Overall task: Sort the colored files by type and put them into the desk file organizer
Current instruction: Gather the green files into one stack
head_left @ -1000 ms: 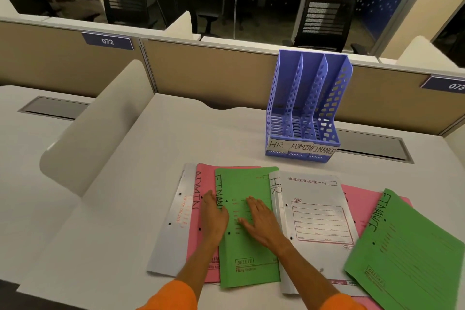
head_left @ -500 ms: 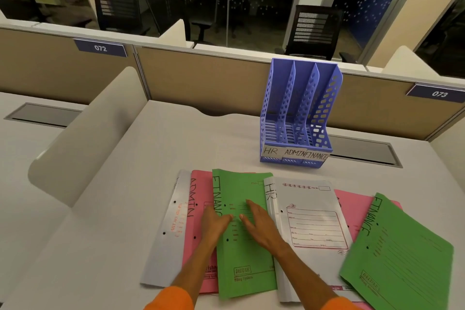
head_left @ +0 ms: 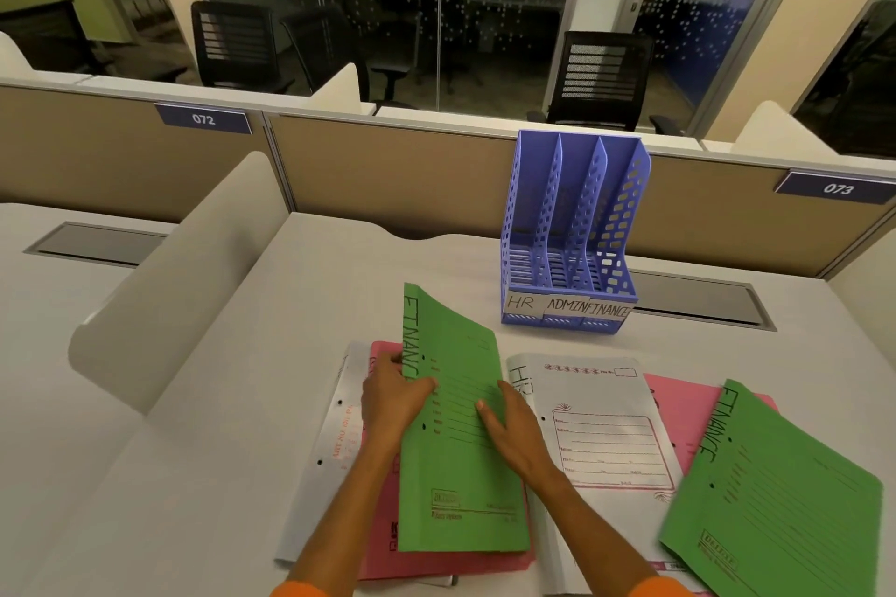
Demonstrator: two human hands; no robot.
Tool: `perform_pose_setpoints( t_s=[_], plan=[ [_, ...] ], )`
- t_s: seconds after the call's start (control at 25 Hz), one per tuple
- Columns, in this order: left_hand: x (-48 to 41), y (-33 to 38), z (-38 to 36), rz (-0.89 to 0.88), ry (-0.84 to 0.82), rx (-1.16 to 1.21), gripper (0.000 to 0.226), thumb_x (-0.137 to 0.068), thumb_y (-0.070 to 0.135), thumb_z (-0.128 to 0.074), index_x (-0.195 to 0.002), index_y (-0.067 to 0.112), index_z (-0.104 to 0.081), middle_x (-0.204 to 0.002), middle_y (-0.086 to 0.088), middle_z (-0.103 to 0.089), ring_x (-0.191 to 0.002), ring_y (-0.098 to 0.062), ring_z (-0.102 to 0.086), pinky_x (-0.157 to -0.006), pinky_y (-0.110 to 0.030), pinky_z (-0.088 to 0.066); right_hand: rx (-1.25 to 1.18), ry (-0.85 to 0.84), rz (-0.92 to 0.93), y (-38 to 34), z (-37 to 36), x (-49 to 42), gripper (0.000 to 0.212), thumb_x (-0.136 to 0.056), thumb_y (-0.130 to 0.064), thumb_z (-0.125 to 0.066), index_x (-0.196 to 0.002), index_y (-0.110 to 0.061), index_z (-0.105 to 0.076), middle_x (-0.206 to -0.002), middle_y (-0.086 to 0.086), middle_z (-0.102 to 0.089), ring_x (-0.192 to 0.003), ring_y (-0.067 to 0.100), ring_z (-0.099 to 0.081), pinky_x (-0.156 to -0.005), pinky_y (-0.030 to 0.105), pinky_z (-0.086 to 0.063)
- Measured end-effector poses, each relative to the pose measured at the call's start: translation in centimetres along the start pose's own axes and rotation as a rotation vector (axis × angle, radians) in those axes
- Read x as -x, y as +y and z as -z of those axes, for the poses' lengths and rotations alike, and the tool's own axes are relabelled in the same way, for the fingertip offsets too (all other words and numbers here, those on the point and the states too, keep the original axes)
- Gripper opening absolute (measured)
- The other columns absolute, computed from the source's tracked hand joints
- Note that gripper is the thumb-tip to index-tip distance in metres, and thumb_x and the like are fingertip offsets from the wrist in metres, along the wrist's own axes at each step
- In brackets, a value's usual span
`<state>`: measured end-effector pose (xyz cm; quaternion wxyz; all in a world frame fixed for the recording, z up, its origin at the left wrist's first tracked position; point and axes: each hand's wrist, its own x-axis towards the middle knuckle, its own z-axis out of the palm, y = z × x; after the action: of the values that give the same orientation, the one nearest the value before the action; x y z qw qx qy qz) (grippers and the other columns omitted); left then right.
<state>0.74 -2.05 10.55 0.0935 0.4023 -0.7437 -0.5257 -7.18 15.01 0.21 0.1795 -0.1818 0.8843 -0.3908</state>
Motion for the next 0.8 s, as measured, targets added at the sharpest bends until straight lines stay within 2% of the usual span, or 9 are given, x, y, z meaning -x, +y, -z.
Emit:
perform_pose_setpoints(
  t_s=[0.08, 0.16, 0.28, 0.32, 0.4, 0.48, 0.6, 0.72, 0.8],
  plan=[
    [0.0, 0.9, 1.5, -0.033, 0.042, 0.008, 0.048, -0.068, 0.024, -0.082, -0.107, 0.023, -0.054, -0.093, 0.007, -0.064, -0.083, -0.016, -0.066, -0.076, -0.032, -0.054, -0.082, 0.004, -0.05, -0.4, 0.1, 0.0, 0.069, -0.09, -0.058, -0.046, -0.144, -0.017, -0.031, -0.146, 0.004, -0.041, -0.133, 0.023, -0.039, -0.109, 0.042, -0.035],
    [0.0, 1.5, 2.8, -0.04, 0.069, 0.034, 0.053, -0.063, 0.03, -0.085, -0.108, 0.021, -0.059, -0.095, 0.005, -0.069, -0.084, -0.019, -0.07, -0.08, -0.038, -0.058, -0.214, -0.029, -0.147, -0.6, 0.2, 0.2, 0.073, -0.089, -0.057, -0.049, -0.143, -0.011, -0.031, -0.142, 0.007, -0.043, -0.129, 0.024, -0.045, -0.106, 0.041, -0.039],
    [0.3, 2.1, 4.1, -0.026, 0.063, 0.145, 0.059, -0.051, 0.037, -0.089, -0.104, 0.021, -0.066, -0.096, 0.002, -0.075, -0.082, -0.02, -0.073, -0.079, -0.043, -0.061, -0.538, -0.105, -0.264, -1.6, 0.8, 0.5, 0.045, -0.091, -0.048, -0.052, -0.113, -0.01, -0.061, -0.115, 0.004, -0.067, -0.098, 0.018, -0.066, -0.084, 0.031, -0.051],
    [0.4, 2.0, 4.3, -0.008, 0.054, 0.188, 0.057, -0.049, 0.037, -0.09, -0.099, 0.022, -0.067, -0.094, 0.001, -0.076, -0.08, -0.02, -0.074, -0.078, -0.045, -0.061, -0.617, -0.11, -0.296, -1.8, 1.1, 0.4, 0.036, -0.092, -0.042, -0.055, -0.103, -0.01, -0.067, -0.105, 0.007, -0.072, -0.091, 0.018, -0.069, -0.078, 0.031, -0.053],
    [0.7, 1.7, 4.5, 0.033, 0.04, 0.265, 0.051, -0.051, 0.031, -0.093, -0.094, 0.021, -0.068, -0.092, -0.003, -0.077, -0.078, -0.023, -0.075, -0.077, -0.047, -0.061, -0.722, -0.065, -0.348, -1.9, 1.6, 0.3, 0.024, -0.092, -0.027, -0.06, -0.097, -0.007, -0.07, -0.096, 0.01, -0.075, -0.083, 0.02, -0.072, -0.069, 0.032, -0.056],
    [1.2, 1.5, 4.3, 0.064, 0.011, 0.363, 0.042, -0.06, 0.016, -0.092, -0.095, 0.016, -0.068, -0.093, -0.008, -0.076, -0.077, -0.025, -0.076, -0.075, -0.048, -0.062, -0.783, 0.005, -0.386, -1.8, 2.5, 0.2, 0.017, -0.091, -0.017, -0.061, -0.097, -0.004, -0.069, -0.09, 0.011, -0.075, -0.079, 0.023, -0.073, -0.064, 0.032, -0.057],
    [2.3, 1.9, 3.1, 0.045, -0.045, 0.417, 0.033, -0.072, -0.002, -0.081, -0.101, 0.007, -0.069, -0.094, -0.008, -0.076, -0.075, -0.021, -0.076, -0.067, -0.037, -0.063, -0.768, 0.099, -0.437, -1.0, 4.4, 0.1, 0.012, -0.089, -0.015, -0.063, -0.095, -0.005, -0.068, -0.088, 0.01, -0.074, -0.078, 0.024, -0.071, -0.059, 0.029, -0.055],
    [2.8, 2.4, 0.4, 0.057, -0.1, 0.415, 0.034, -0.075, -0.006, -0.077, -0.106, 0.002, -0.066, -0.102, -0.013, -0.074, -0.084, -0.029, -0.075, -0.076, -0.045, -0.062, -0.76, 0.176, -0.459, 0.9, 7.1, 0.4, 0.011, -0.089, -0.015, -0.064, -0.094, -0.007, -0.068, -0.089, 0.01, -0.073, -0.08, 0.025, -0.07, -0.06, 0.03, -0.055],
    [3.3, 3.3, -2.5, 0.05, -0.16, 0.396, 0.032, -0.078, -0.006, -0.075, -0.108, 0.002, -0.065, -0.101, -0.012, -0.074, -0.085, -0.028, -0.074, -0.076, -0.043, -0.062, -0.753, 0.243, -0.47, 3.1, 9.5, 1.1, 0.01, -0.088, -0.015, -0.065, -0.093, -0.008, -0.068, -0.089, 0.01, -0.073, -0.081, 0.026, -0.07, -0.064, 0.033, -0.056]
  ],
)
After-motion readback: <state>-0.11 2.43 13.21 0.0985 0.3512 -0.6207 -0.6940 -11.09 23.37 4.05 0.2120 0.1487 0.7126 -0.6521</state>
